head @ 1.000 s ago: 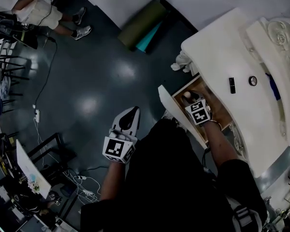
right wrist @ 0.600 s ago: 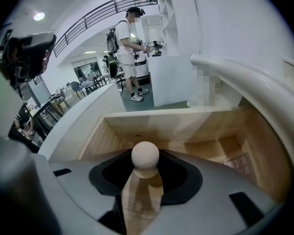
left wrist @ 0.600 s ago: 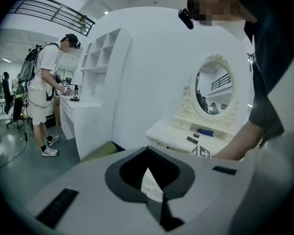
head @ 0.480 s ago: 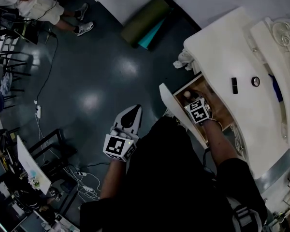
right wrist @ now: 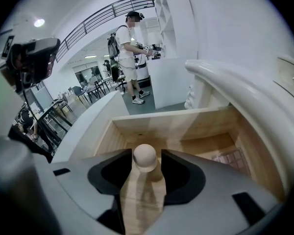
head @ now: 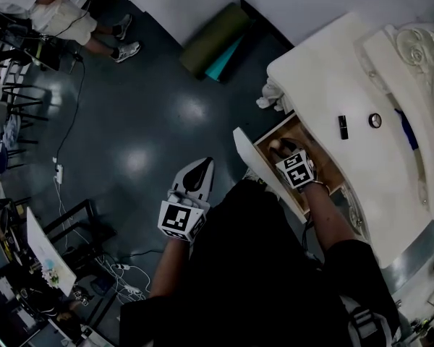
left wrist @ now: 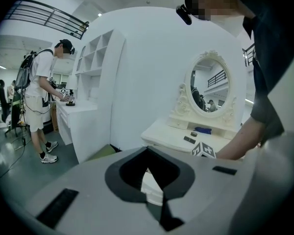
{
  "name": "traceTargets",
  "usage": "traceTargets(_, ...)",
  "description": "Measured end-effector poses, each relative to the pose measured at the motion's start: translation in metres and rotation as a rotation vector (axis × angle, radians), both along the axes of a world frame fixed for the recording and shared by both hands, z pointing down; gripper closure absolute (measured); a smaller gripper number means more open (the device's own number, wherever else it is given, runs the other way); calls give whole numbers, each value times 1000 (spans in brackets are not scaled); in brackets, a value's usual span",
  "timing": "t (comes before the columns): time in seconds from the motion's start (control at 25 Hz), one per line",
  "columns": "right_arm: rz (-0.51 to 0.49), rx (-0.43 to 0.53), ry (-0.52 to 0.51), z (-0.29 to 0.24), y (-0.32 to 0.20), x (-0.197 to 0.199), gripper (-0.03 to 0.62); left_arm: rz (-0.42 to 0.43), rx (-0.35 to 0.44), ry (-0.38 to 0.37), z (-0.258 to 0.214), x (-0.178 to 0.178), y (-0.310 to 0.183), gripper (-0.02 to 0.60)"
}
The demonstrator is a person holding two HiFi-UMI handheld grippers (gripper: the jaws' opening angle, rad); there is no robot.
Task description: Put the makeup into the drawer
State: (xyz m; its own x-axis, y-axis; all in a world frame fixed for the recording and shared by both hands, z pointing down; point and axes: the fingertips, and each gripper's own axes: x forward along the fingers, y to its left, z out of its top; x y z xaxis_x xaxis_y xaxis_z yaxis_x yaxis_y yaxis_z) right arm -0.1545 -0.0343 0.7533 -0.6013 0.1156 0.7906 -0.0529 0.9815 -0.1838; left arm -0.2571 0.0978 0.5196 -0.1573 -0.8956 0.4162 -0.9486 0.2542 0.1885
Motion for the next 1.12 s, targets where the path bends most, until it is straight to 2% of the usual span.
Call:
traceTargets(0.2, 54, 15, -71, -43, -10, 10, 413, 38, 26, -6, -8, 13, -12, 561)
traceTargets(0.4, 94, 55, -180, -95, -20, 27, 414, 80, 69, -24, -27, 34, -30, 561)
traceTargets(0.56, 155, 48, -296, -144, -30, 44, 414, 116, 109, -57, -45, 52, -43, 561)
traceTargets(0.8, 299, 28, -459, -210, -48, 85, 434, 171, 170, -66, -68, 81, -54, 561)
traceTargets(1.0, 406, 82, -524, -247, -61, 128, 465, 221, 212, -54, -80, 97, -66, 561)
traceTargets(1.12, 460, 120, -559, -264, -67, 152, 510, 248, 233, -48, -85, 105, -72, 561)
